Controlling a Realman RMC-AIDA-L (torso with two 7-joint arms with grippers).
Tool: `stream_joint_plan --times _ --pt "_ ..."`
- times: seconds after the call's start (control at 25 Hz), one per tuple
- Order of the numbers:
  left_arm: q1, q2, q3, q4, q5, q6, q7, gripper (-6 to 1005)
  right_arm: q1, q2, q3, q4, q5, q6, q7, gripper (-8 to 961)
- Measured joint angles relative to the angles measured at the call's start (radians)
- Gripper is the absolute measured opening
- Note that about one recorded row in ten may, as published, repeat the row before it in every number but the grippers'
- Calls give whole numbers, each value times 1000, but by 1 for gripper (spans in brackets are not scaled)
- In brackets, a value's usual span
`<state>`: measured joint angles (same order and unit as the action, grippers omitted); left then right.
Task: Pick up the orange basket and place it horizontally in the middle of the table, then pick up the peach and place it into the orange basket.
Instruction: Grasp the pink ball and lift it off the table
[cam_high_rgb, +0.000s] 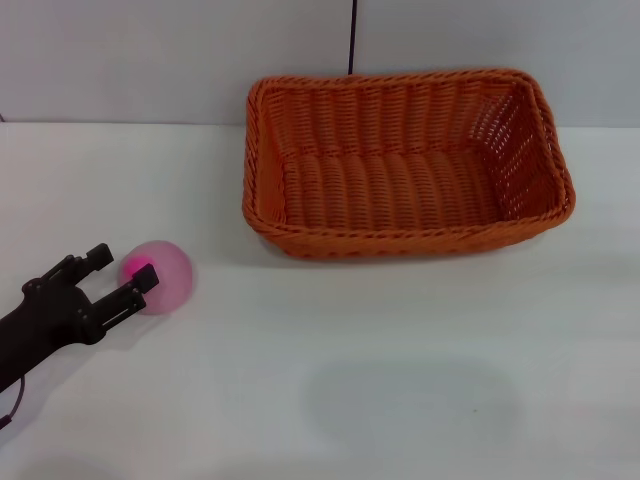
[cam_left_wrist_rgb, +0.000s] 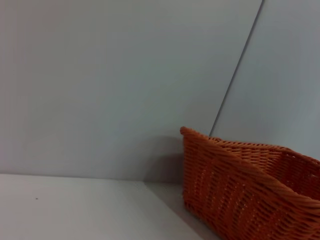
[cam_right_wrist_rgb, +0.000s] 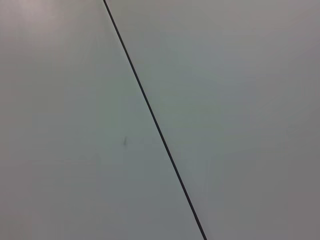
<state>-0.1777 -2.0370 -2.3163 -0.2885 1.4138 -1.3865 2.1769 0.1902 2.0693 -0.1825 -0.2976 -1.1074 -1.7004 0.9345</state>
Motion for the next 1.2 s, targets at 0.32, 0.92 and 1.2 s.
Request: stream_joint_plan --times 0.32,0.92,1.2 --pt "7 -2 0 0 4 10 0 659 -4 0 0 7 -1 0 0 423" --pt "1 -12 1 0 13 29 -3 408 -15 2 0 14 0 -1 0 423" --pt "-10 -18 9 1 14 49 -3 325 -21 3 0 14 0 -1 1 423"
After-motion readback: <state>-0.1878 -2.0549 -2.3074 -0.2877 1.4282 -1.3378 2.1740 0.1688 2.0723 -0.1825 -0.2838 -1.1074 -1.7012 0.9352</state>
